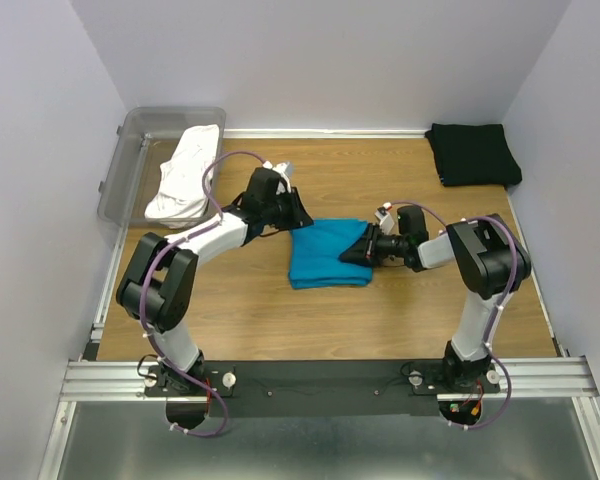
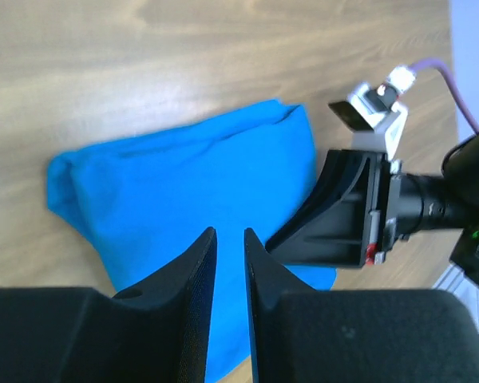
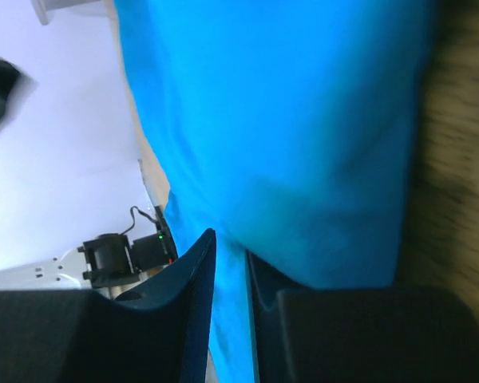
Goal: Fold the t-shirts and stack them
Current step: Fold the tshirt, then neatly place the folded tshirt to the corner
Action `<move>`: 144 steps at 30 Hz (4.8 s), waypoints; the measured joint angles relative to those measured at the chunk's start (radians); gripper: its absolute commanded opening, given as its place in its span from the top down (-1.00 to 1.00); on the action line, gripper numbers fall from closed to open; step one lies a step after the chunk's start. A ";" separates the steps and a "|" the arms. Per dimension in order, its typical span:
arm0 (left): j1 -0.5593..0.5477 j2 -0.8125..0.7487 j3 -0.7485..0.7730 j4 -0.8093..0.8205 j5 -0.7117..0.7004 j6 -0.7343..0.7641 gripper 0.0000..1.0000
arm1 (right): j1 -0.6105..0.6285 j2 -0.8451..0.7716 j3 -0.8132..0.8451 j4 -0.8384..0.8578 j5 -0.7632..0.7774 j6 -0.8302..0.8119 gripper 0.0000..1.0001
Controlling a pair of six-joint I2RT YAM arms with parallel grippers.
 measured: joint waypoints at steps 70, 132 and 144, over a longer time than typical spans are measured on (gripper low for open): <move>-0.154 -0.018 -0.195 -0.198 -0.237 -0.114 0.79 | 0.071 -0.340 0.055 -0.710 0.489 -0.355 0.52; -0.740 0.387 0.430 -0.520 -0.826 0.389 -0.26 | -0.257 -0.578 -0.003 -0.937 0.642 -0.336 -0.91; -0.739 0.407 0.435 -0.526 -0.859 0.392 1.00 | -0.258 -0.566 -0.064 -0.871 0.500 -0.296 -0.90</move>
